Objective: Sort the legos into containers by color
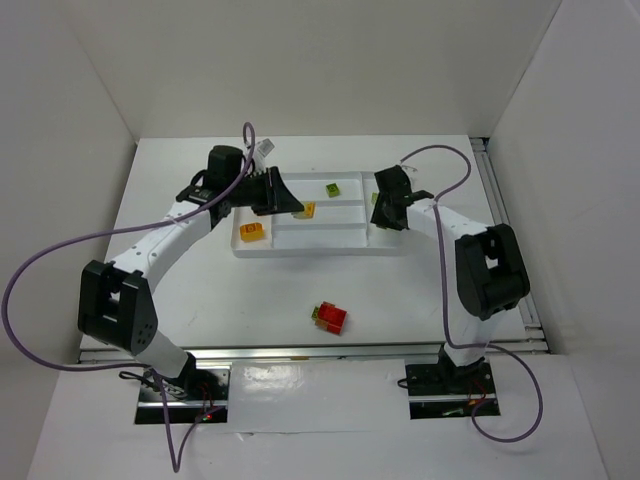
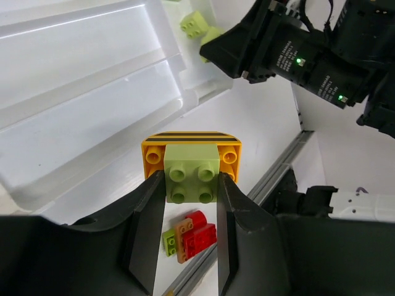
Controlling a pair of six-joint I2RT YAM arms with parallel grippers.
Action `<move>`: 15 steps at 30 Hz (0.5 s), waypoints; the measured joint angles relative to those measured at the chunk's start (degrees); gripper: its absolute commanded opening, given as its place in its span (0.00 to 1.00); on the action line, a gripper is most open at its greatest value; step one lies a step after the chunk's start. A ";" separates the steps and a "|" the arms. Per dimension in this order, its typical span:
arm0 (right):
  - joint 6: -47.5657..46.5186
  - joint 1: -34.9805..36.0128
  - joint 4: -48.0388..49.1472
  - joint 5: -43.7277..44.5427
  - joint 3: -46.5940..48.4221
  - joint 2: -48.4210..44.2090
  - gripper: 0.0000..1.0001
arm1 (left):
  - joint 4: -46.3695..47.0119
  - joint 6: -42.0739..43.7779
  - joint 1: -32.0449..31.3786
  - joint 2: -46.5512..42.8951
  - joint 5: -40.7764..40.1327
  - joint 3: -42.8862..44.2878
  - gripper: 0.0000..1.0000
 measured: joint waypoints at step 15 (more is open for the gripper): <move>-2.29 -0.07 2.51 -7.43 -1.46 -12.17 0.84 | -3.56 1.09 -1.66 0.42 -6.38 0.79 0.00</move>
